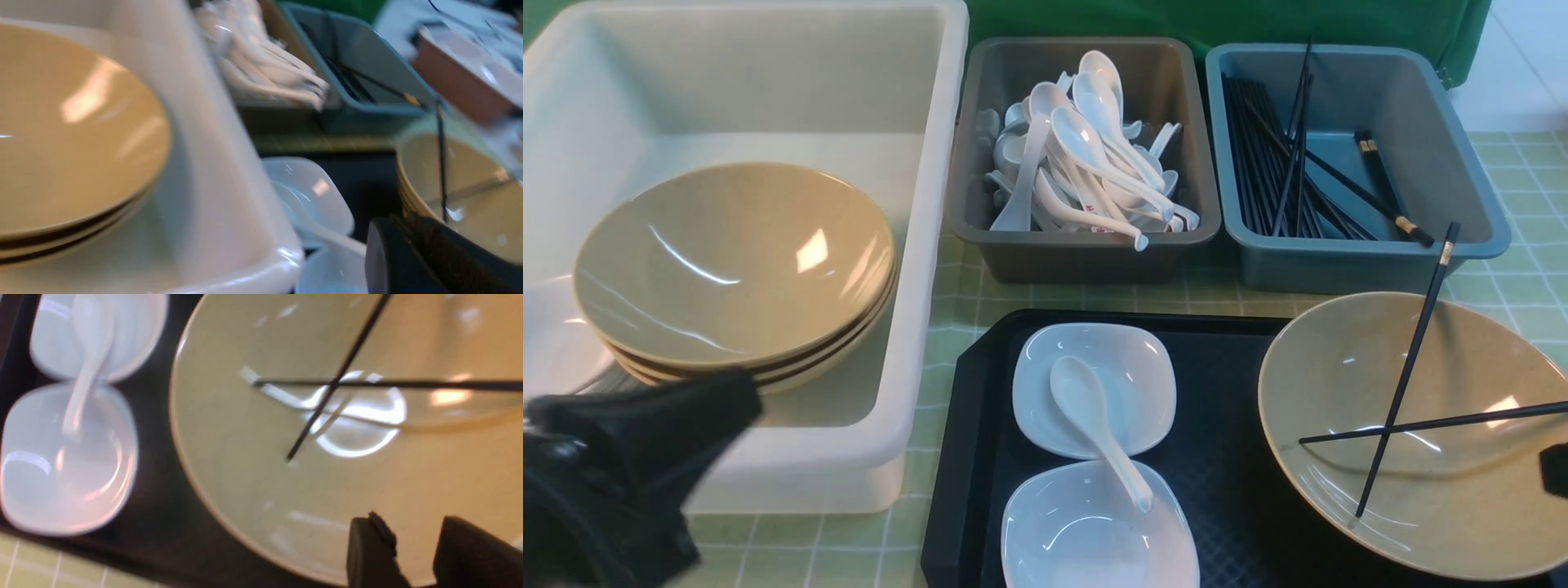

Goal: On green table put chopsticks spoon bowls plates into blue grey white boxes.
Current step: 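Move the grippers toward the tableware on the black tray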

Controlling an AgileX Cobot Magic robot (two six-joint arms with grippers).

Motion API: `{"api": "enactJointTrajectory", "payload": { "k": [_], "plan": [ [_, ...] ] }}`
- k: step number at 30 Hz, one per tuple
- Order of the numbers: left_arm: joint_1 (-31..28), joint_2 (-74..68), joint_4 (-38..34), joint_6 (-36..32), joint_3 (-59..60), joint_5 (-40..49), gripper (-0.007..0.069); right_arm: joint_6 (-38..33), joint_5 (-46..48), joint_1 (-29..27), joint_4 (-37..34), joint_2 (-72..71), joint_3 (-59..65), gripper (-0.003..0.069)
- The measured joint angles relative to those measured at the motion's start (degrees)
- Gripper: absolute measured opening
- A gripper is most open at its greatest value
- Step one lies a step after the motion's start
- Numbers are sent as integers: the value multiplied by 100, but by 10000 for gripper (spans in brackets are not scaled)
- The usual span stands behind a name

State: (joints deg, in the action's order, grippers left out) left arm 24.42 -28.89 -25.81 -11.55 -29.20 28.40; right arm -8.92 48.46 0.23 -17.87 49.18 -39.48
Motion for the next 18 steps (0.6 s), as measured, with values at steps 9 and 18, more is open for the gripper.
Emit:
{"api": "enactJointTrajectory", "payload": {
  "k": [9, 18],
  "plan": [
    [347, -781, 85, -411, -594, 193, -1, 1757, -817, 608, -14, 953, 0, 332],
    [347, -867, 50, -416, -681, 265, -1, 3641, -1645, 608, -25, 1883, 0, 470]
  ]
}}
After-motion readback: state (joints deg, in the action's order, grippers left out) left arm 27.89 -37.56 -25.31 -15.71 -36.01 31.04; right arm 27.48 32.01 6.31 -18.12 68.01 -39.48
